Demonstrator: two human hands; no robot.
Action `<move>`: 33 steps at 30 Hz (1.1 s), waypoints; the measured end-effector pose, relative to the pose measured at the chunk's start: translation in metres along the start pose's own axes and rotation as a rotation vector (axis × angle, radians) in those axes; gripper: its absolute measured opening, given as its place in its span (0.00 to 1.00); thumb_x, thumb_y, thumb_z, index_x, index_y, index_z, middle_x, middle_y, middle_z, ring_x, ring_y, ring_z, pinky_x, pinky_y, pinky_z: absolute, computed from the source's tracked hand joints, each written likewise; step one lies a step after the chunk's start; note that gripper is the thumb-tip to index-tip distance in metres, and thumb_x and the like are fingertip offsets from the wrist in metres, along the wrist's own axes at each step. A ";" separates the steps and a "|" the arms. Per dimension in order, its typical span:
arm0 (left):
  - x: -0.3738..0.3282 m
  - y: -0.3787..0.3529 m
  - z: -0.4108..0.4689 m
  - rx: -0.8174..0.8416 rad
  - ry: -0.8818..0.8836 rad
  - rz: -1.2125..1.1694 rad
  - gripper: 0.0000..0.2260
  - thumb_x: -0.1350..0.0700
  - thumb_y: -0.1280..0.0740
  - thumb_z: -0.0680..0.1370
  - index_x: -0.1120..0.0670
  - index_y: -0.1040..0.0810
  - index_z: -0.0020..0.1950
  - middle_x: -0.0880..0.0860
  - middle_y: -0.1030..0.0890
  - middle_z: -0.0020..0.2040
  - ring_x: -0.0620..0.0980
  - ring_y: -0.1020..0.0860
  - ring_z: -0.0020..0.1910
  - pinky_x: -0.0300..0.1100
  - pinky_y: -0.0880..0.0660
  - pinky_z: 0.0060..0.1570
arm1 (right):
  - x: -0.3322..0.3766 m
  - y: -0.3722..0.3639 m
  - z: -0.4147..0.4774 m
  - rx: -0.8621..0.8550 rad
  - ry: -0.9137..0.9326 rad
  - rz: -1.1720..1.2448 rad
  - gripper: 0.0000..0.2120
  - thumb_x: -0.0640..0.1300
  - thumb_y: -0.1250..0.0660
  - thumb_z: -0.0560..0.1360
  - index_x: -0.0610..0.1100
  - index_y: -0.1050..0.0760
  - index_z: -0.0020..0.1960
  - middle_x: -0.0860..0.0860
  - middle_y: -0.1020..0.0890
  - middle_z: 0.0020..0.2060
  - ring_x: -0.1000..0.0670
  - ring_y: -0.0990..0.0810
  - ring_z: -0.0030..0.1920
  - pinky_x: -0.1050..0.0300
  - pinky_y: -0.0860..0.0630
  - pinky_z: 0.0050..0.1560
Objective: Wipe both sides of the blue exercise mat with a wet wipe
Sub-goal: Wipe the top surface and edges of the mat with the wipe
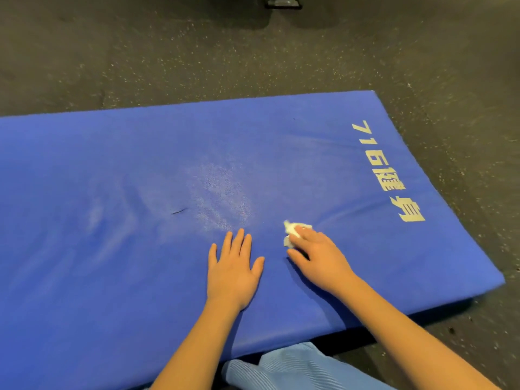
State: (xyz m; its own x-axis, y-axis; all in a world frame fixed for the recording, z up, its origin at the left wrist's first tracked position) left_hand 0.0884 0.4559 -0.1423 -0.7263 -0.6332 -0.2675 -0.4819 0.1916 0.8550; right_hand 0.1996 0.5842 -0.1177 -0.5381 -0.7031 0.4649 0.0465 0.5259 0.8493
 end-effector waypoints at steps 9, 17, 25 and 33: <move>0.000 -0.005 0.001 -0.047 -0.007 -0.031 0.27 0.41 0.53 0.83 0.49 0.52 0.80 0.46 0.56 0.80 0.47 0.59 0.78 0.53 0.60 0.76 | 0.013 -0.003 -0.039 0.014 0.024 -0.075 0.24 0.56 0.53 0.78 0.50 0.30 0.67 0.56 0.36 0.73 0.52 0.38 0.72 0.53 0.39 0.67; 0.000 -0.006 0.003 -0.065 -0.005 -0.031 0.28 0.40 0.57 0.82 0.49 0.51 0.80 0.46 0.55 0.80 0.48 0.58 0.78 0.52 0.60 0.76 | 0.001 0.017 -0.076 -0.100 0.058 0.009 0.19 0.51 0.47 0.78 0.50 0.24 0.63 0.60 0.27 0.66 0.58 0.35 0.67 0.43 0.34 0.67; -0.001 -0.002 0.001 -0.071 -0.004 -0.038 0.27 0.42 0.52 0.83 0.49 0.51 0.80 0.47 0.54 0.80 0.48 0.58 0.79 0.52 0.60 0.76 | 0.011 0.026 -0.110 -0.060 0.230 0.125 0.14 0.45 0.44 0.79 0.49 0.22 0.57 0.74 0.39 0.68 0.67 0.39 0.69 0.63 0.42 0.68; -0.001 -0.004 0.002 -0.063 -0.006 -0.023 0.28 0.40 0.56 0.82 0.49 0.51 0.80 0.47 0.53 0.80 0.48 0.57 0.79 0.53 0.60 0.75 | 0.007 0.024 -0.132 -0.113 0.194 0.140 0.14 0.45 0.45 0.80 0.51 0.24 0.60 0.66 0.32 0.68 0.59 0.32 0.69 0.60 0.43 0.71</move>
State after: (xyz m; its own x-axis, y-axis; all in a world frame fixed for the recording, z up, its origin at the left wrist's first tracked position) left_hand 0.0900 0.4571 -0.1468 -0.7185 -0.6320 -0.2905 -0.4673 0.1292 0.8746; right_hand 0.3077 0.5286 -0.0607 -0.3491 -0.7115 0.6098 0.2088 0.5753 0.7908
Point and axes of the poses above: each hand's wrist, its own z-axis towards the middle knuckle, its own y-axis out of the back of the hand, x = y × z, the point moved 7 cm from there along z, towards the middle knuckle
